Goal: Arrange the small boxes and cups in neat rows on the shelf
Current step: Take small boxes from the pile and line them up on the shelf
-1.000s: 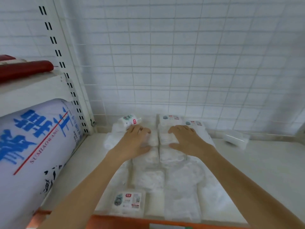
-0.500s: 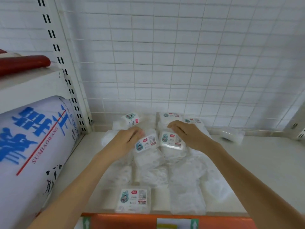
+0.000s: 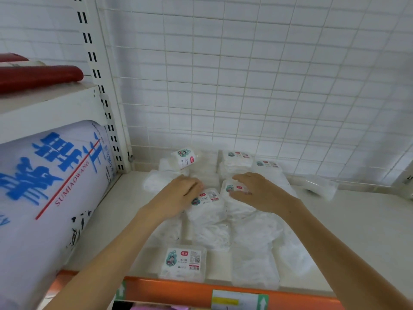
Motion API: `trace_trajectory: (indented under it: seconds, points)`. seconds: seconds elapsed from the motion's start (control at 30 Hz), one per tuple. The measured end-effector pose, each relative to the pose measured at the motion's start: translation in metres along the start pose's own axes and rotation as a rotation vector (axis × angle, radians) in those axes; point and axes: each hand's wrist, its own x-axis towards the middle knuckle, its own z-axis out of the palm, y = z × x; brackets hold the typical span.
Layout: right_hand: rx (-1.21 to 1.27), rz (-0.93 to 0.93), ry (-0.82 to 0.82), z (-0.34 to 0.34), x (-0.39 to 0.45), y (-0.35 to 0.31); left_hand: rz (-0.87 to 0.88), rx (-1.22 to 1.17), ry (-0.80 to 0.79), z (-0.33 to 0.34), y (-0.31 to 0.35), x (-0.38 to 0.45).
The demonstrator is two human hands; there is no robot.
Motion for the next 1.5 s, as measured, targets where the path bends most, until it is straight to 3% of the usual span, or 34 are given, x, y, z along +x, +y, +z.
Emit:
trace_trajectory:
  seconds: [0.2,0.5,0.67,0.83,1.07,1.5]
  points:
    - [-0.078,0.024,-0.066,-0.003,-0.004,0.002,0.117,0.449,-0.041,-0.006,-0.008,-0.014]
    - [-0.17,-0.019,0.304,0.009,-0.017,-0.008,0.173,0.26,0.006,-0.002,-0.006,-0.015]
    - [-0.04,0.041,0.539,0.001,-0.062,0.0,0.29,0.041,0.075,-0.001,0.009,-0.006]
    - [-0.017,0.113,0.659,-0.006,-0.139,0.026,0.443,-0.095,0.069,0.02,0.06,0.0]
    - [0.004,0.416,0.71,0.012,-0.288,0.07,0.616,-0.143,-0.094,0.095,0.148,-0.017]
    - [0.077,0.886,0.722,0.083,-0.554,0.089,0.626,-0.378,-0.385,0.295,0.304,-0.126]
